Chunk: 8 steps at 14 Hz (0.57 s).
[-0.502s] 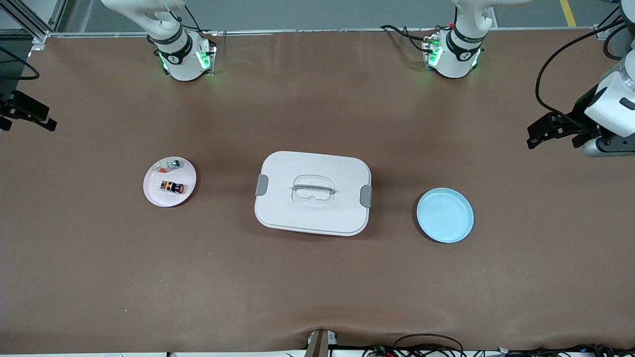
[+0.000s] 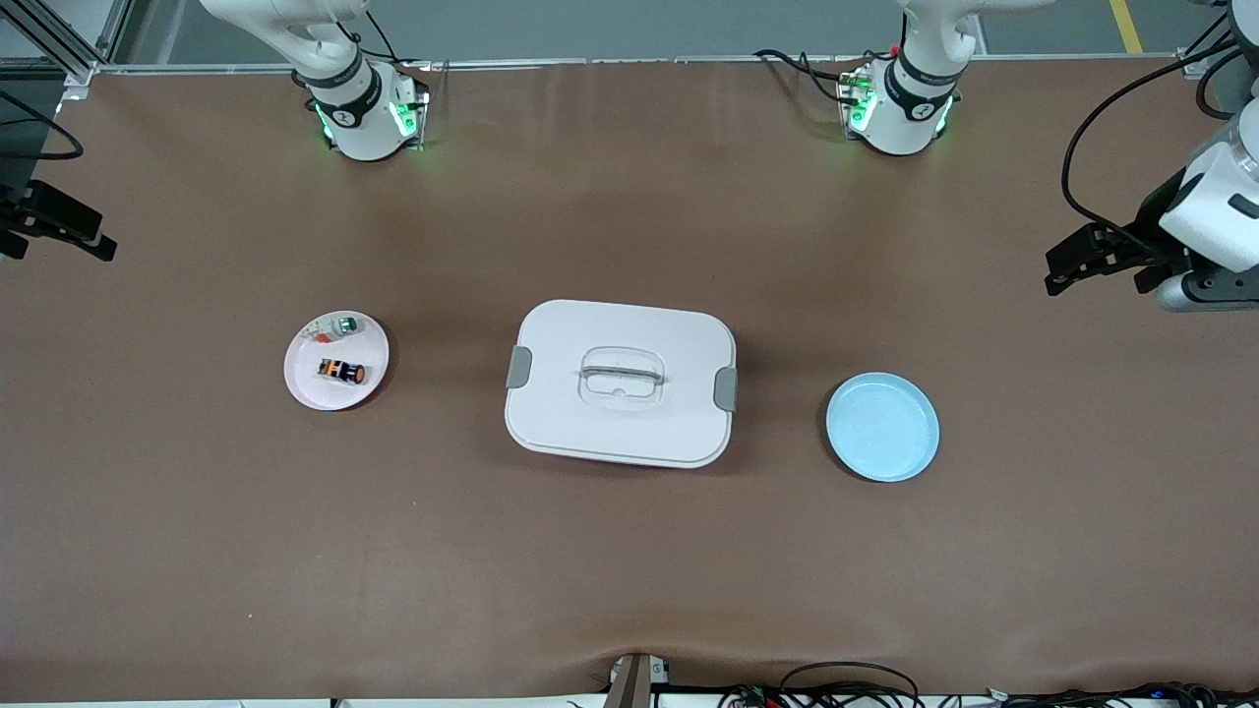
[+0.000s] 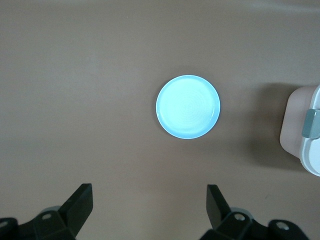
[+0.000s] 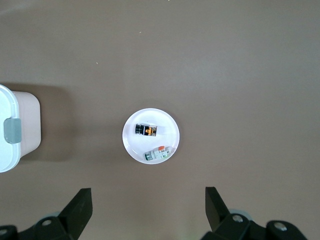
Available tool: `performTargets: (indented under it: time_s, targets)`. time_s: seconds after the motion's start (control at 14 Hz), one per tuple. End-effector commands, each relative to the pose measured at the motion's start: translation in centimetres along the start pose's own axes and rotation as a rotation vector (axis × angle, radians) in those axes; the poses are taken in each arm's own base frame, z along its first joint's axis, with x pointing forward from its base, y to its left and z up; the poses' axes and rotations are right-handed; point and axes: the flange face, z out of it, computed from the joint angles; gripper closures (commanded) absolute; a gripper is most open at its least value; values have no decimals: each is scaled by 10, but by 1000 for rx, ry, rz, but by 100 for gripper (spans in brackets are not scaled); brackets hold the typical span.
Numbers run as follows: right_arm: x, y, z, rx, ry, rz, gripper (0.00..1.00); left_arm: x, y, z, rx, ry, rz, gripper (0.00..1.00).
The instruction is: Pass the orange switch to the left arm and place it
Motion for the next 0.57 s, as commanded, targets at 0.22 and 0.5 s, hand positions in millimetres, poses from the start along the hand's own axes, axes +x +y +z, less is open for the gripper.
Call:
performTargets:
  time_s: [0.22, 0.5]
  targets:
    - [-2, -10, -6, -2, 11, 2, 0, 0, -1, -3, -3, -9, -4, 0]
    - [1, -6, -2, -5, 7, 9, 0, -1, -1, -5, -2, -6, -4, 0]
